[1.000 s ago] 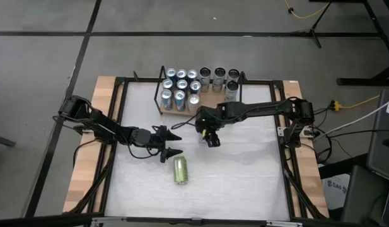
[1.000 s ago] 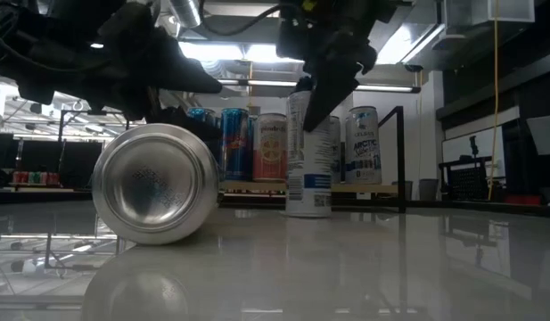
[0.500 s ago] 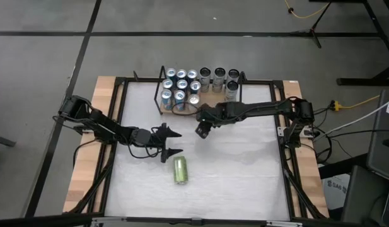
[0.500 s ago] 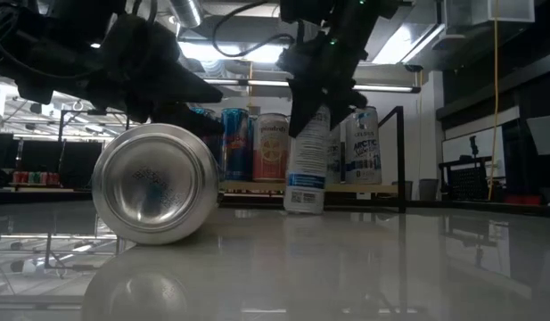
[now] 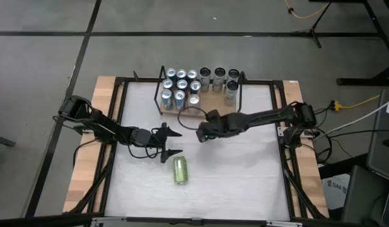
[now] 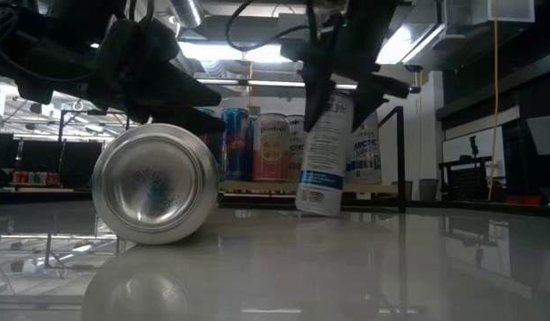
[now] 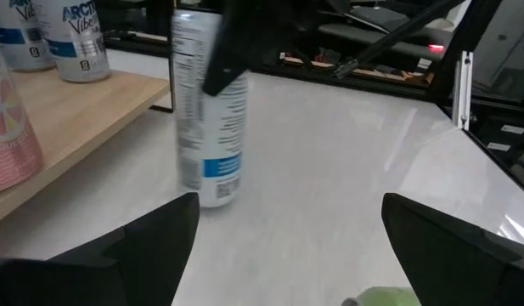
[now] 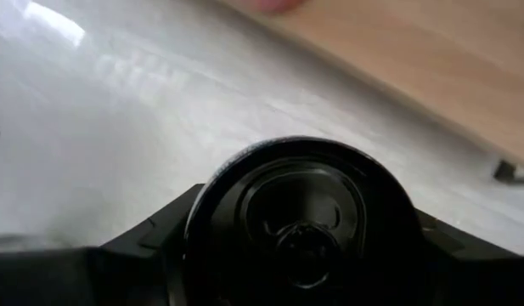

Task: Place canned beverage on shelf
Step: Put the white blue soda can on the shelf aligned with the other white blue soda can

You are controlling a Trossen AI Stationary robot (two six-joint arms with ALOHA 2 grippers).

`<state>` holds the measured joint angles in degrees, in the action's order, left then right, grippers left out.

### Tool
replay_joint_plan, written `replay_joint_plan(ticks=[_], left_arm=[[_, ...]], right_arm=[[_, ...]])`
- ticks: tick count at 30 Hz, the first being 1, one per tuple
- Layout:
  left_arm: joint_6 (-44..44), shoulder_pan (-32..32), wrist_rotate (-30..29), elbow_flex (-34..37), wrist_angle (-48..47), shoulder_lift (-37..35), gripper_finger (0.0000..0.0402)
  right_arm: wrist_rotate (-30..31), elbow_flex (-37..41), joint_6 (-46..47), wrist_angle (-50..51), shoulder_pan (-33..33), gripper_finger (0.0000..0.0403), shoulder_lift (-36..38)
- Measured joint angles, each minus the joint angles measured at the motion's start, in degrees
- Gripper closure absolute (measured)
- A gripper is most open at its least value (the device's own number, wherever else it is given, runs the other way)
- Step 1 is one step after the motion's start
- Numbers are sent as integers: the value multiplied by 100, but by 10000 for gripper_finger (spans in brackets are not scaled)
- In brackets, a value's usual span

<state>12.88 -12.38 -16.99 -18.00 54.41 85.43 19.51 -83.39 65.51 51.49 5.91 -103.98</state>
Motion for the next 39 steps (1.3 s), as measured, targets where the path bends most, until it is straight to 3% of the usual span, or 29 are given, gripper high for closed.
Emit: replay_joint_plan(ticks=[9, 21, 39], left_arm=[[0, 0, 9, 0, -2, 0, 37], [2, 0, 13, 0, -21, 0, 37], [55, -9, 13, 0, -518, 0, 37]], right_arm=[[44, -9, 170, 578, 291, 144, 15], [-21, 32, -155, 594, 269, 107, -32], [-221, 17, -154, 532, 269, 99, -20]])
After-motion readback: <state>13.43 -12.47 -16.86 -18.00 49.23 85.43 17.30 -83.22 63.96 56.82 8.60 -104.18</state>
